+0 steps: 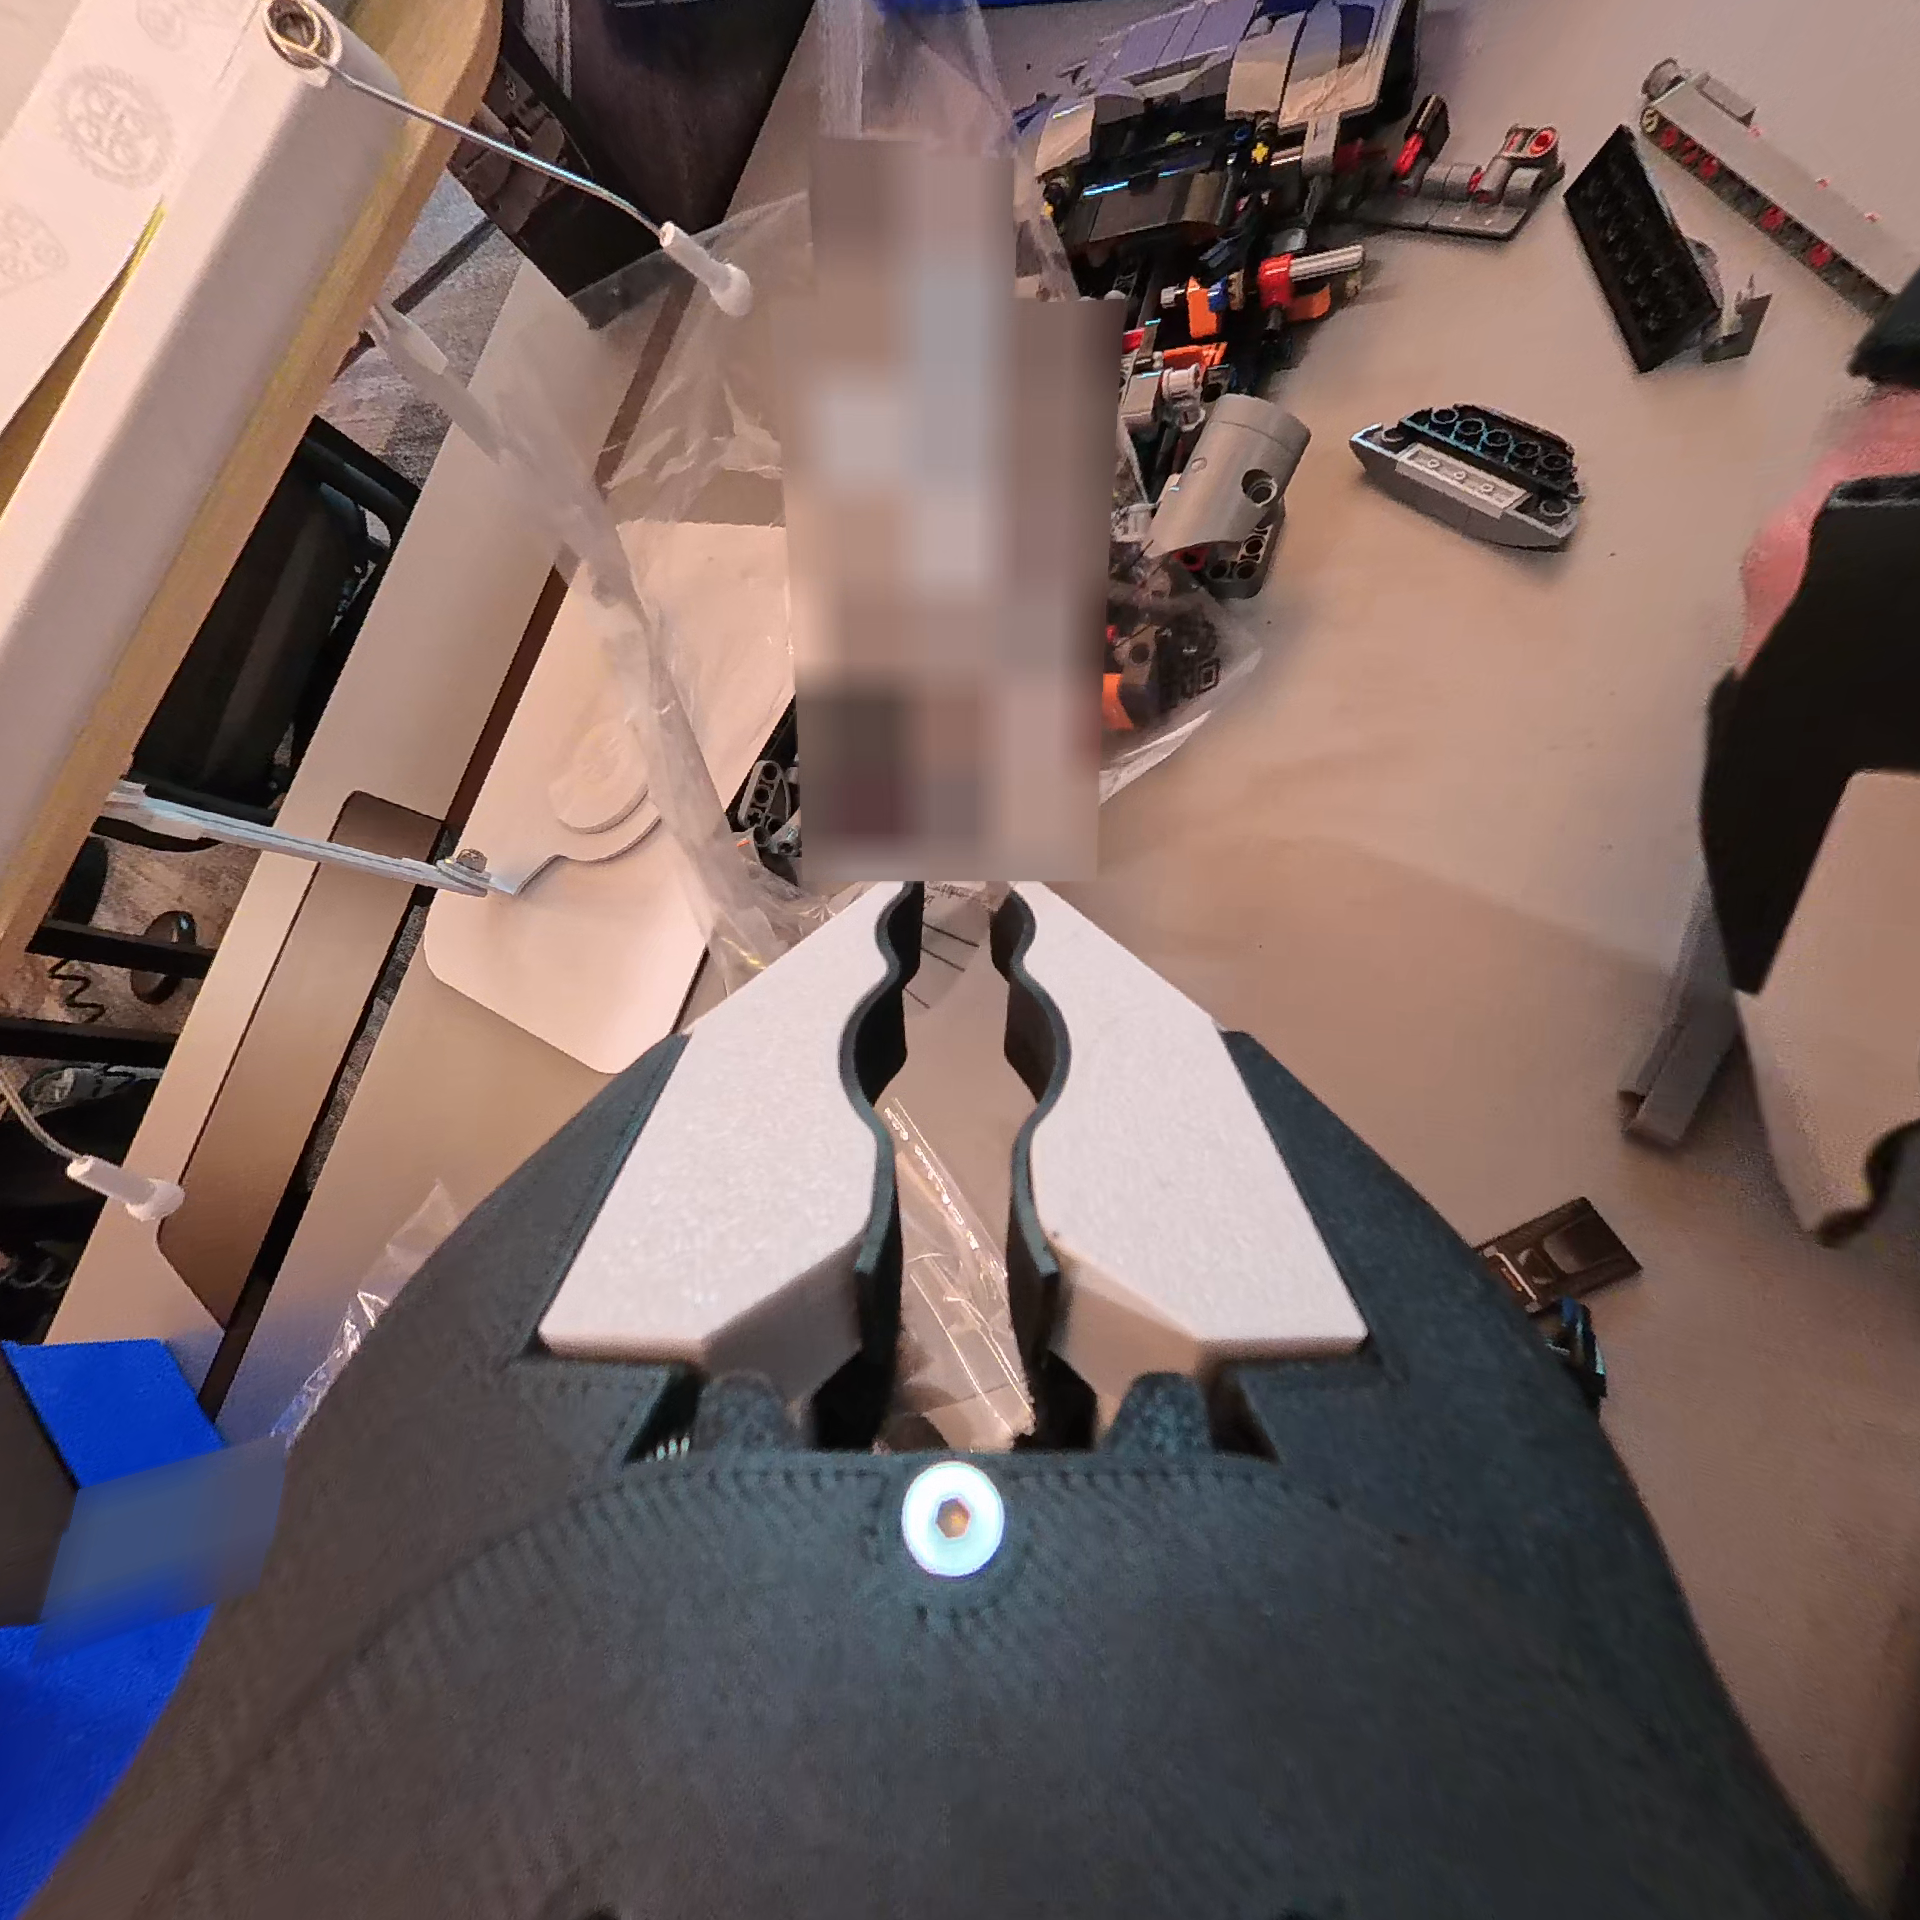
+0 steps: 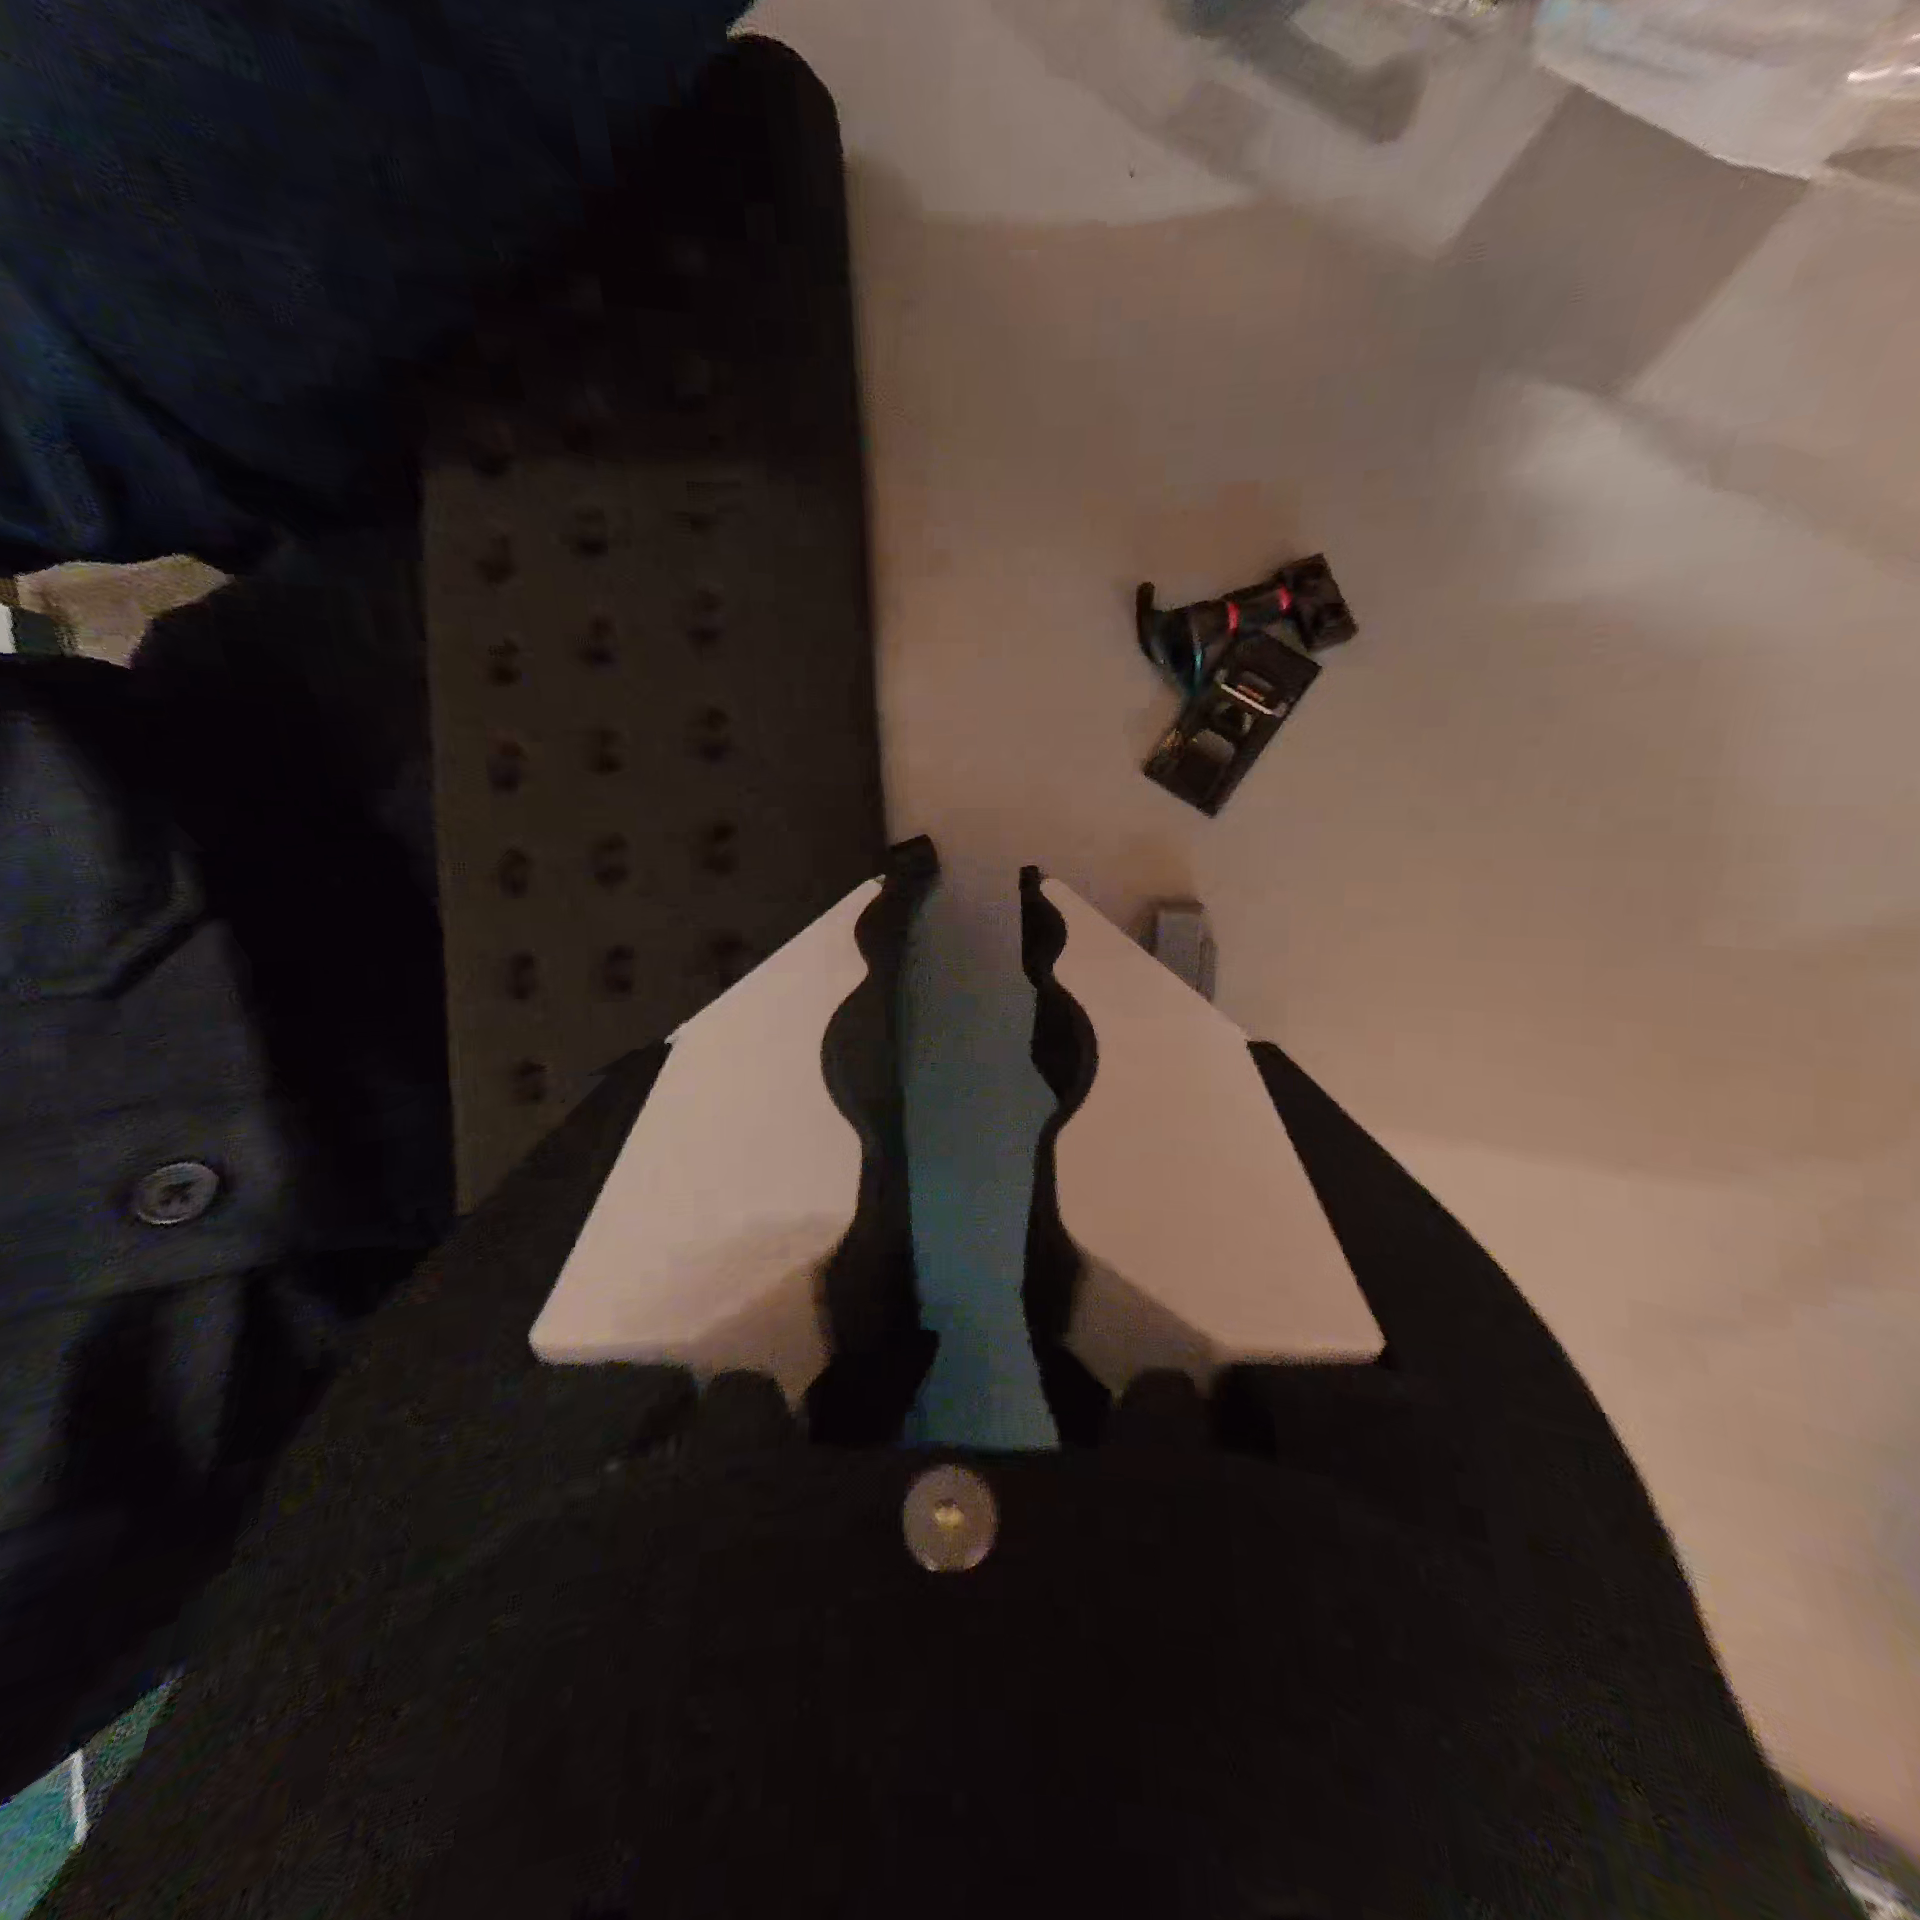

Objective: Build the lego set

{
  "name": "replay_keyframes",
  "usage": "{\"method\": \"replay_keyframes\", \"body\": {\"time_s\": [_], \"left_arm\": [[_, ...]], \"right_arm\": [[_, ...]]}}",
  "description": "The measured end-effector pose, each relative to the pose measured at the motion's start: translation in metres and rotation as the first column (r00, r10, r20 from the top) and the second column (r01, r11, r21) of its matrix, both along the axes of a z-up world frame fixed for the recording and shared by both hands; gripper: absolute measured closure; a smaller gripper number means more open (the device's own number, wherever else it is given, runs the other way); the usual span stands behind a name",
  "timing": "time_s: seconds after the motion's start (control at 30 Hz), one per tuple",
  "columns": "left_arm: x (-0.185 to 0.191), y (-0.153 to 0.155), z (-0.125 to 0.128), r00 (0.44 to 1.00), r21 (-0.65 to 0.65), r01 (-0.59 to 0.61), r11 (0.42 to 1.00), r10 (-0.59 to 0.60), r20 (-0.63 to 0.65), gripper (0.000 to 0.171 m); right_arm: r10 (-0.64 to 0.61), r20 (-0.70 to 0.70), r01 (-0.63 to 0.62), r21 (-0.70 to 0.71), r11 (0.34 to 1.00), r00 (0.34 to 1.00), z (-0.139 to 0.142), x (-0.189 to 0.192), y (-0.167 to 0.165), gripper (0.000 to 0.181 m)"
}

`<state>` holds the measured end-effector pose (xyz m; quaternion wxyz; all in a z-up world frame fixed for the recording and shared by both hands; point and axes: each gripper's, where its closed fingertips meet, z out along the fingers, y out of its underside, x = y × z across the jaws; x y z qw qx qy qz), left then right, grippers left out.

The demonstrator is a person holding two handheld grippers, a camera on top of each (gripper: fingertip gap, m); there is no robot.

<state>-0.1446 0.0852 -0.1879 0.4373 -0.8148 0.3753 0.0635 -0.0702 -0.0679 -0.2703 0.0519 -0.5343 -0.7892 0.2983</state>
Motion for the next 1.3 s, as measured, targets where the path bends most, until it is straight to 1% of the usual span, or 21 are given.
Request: {"method": "replay_keyframes", "body": {"time_s": [0.13,0.2,0.3,0.37,0.4,0.5,0.53,0.57,0.63,0.7,0.73,0.8,0.83,0.87,0.93,1.0,1.03,1.13,1.2,1.23,1.3], "left_arm": [[0.001,0.0,-0.001,1.0,-0.003,0.002,1.0,-0.002,-0.001,0.162],[0.001,0.0,0.0,1.0,-0.001,0.002,1.0,-0.002,0.004,0.162],[-0.003,0.0,-0.001,1.0,-0.002,-0.009,1.0,0.009,0.007,0.162],[-0.006,0.0,0.001,1.0,0.002,-0.021,1.0,0.021,0.02,0.162],[-0.007,0.0,0.001,0.999,0.007,-0.026,1.0,0.026,0.027,0.163],[-0.009,0.001,0.002,0.999,0.015,-0.039,0.999,0.038,0.031,0.163],[-0.009,0.001,0.001,0.999,0.014,-0.039,0.999,0.039,0.032,0.163],[-0.008,0.001,0.0,0.999,0.012,-0.04,0.999,0.04,0.031,0.163],[-0.008,0.001,-0.001,0.999,0.011,-0.04,0.999,0.04,0.023,0.163],[-0.009,0.001,-0.001,0.999,0.014,-0.042,0.999,0.042,0.023,0.163],[-0.009,0.001,0.0,0.999,0.016,-0.042,0.999,0.042,0.028,0.163],[-0.01,0.001,0.0,0.999,0.016,-0.042,0.999,0.041,0.035,0.163],[-0.01,0.001,0.0,0.998,0.015,-0.041,0.999,0.041,0.037,0.163],[-0.01,0.001,0.0,0.998,0.015,-0.041,0.999,0.041,0.04,0.163],[-0.009,0.001,0.001,0.999,0.017,-0.038,0.999,0.038,0.04,0.163],[-0.009,0.001,0.0,0.999,0.016,-0.036,0.999,0.035,0.036,0.163],[-0.008,0.0,0.0,0.999,0.016,-0.035,0.999,0.034,0.034,0.163],[-0.009,0.0,0.001,0.999,0.017,-0.033,0.999,0.032,0.029,0.163],[-0.008,-0.001,0.003,0.999,0.024,-0.027,0.999,0.027,0.032,0.165],[-0.008,-0.001,0.003,0.999,0.029,-0.026,0.999,0.026,0.028,0.167],[-0.009,-0.002,0.003,1.0,0.033,-0.026,0.999,0.026,0.015,0.17]], "right_arm": [[0.031,0.049,-0.032,0.029,0.999,0.998,-0.004,0.0,-0.004,0.168],[0.049,0.069,-0.05,0.022,0.998,0.996,-0.003,0.002,-0.01,0.181],[0.046,0.064,-0.049,0.041,0.998,0.997,-0.003,0.001,-0.009,0.18],[0.036,0.047,-0.04,0.086,0.995,0.998,-0.004,-0.002,-0.007,0.178],[0.029,0.028,-0.032,0.118,0.992,0.999,-0.004,-0.004,-0.004,0.17],[-0.001,-0.012,0.003,0.147,0.989,1.0,-0.004,-0.011,0.001,0.162],[-0.009,-0.023,0.013,0.19,0.982,1.0,-0.006,-0.013,0.007,0.164],[-0.017,-0.034,0.025,0.239,0.971,0.999,-0.007,-0.015,0.014,0.175],[-0.039,-0.036,0.047,0.233,0.971,0.999,-0.007,-0.017,0.019,0.171],[-0.065,-0.038,0.073,0.273,0.959,0.997,-0.006,-0.016,0.031,0.165],[-0.072,-0.04,0.08,0.271,0.959,0.997,-0.003,-0.015,0.033,0.162],[-0.038,-0.078,0.047,0.11,0.993,0.996,0.013,-0.014,0.01,0.16],[-0.029,-0.069,0.032,0.042,0.999,0.997,0.017,-0.013,-0.001,0.157],[-0.023,-0.051,0.024,0.033,0.999,0.998,0.014,-0.012,-0.004,0.153],[-0.014,-0.015,0.015,0.095,0.995,1.0,0.0,-0.012,-0.003,0.156],[-0.01,-0.027,0.013,0.111,0.994,1.0,-0.005,-0.015,-0.004,0.166],[-0.014,-0.03,0.018,0.13,0.991,0.999,-0.005,-0.016,-0.002,0.175],[-0.003,-0.047,0.011,0.162,0.987,0.999,-0.005,-0.016,0.0,0.176],[-0.011,-0.095,0.026,0.159,0.987,0.995,0.005,-0.016,0.004,0.177],[-0.021,-0.139,0.041,0.147,0.988,0.99,0.016,-0.016,0.008,0.177],[-0.058,-0.258,0.097,0.14,0.985,0.964,0.053,-0.017,0.027,0.177]]}}
